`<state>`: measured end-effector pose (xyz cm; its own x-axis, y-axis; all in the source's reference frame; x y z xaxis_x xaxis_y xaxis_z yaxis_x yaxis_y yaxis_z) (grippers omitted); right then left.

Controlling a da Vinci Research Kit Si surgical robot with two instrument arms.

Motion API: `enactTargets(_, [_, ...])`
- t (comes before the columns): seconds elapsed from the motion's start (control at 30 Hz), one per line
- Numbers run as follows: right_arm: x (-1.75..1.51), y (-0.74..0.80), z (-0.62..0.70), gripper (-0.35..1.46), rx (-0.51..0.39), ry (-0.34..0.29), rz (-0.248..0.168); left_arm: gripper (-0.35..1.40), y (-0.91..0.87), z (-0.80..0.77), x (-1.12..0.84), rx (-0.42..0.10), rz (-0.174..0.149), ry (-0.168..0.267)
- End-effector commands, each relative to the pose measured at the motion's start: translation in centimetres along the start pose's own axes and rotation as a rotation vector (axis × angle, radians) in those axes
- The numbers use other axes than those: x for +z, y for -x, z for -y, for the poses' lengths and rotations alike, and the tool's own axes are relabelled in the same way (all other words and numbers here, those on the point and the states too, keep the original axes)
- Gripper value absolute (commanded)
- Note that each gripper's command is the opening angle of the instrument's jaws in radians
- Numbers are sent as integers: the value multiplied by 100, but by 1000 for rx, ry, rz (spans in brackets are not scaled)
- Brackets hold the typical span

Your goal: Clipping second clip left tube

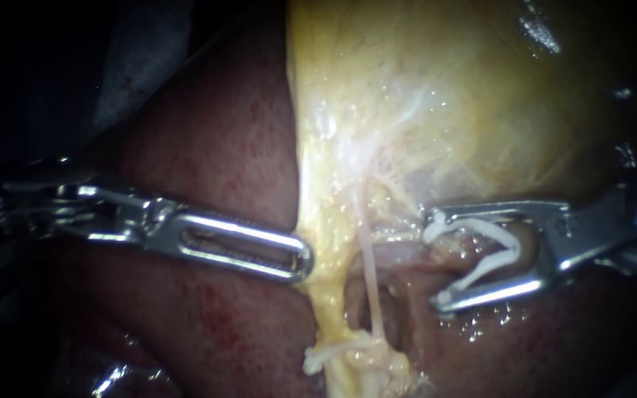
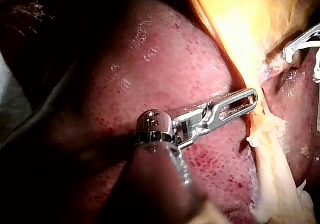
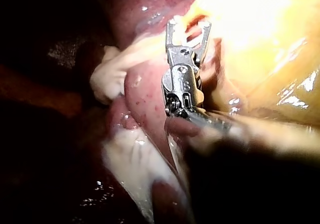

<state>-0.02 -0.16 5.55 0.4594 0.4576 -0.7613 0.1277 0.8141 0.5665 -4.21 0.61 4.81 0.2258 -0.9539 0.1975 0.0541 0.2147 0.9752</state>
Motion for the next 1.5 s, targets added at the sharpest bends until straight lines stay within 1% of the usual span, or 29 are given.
enactTargets(0.03, [5, 2, 1, 56, 3, -4, 4, -35, 0, 3, 0, 3, -2, -2])
enactTargets(0.13, [21, 7, 3, 56, 17, -17, 11, -35, 1, 7, -1, 2, -3, -3])
enactTargets(0.37, [53, 24, 10, 53, 47, -57, 35, -35, 2, 8, -5, 1, -4, -6])
enactTargets(0.5, [66, 35, 9, 53, 54, -66, 45, -35, 3, 9, -6, 0, -5, -7])
enactTargets(0.63, [72, 46, 4, 53, 60, -65, 55, -35, 3, 9, -7, 0, -5, -7])
enactTargets(0.8, [79, 56, -1, 53, 62, -66, 66, -35, 3, 10, -7, 0, -5, -7])
enactTargets(1.0, [95, 60, -3, 52, 63, -75, 69, -35, 3, 11, -7, 0, -4, -7])
enactTargets(1.37, [133, 62, -2, 49, 64, -116, 79, -35, 3, 12, -6, 0, -4, -7])
enactTargets(1.5, [145, 63, -4, 49, 63, -120, 81, -35, 3, 12, -6, 0, -4, -7])
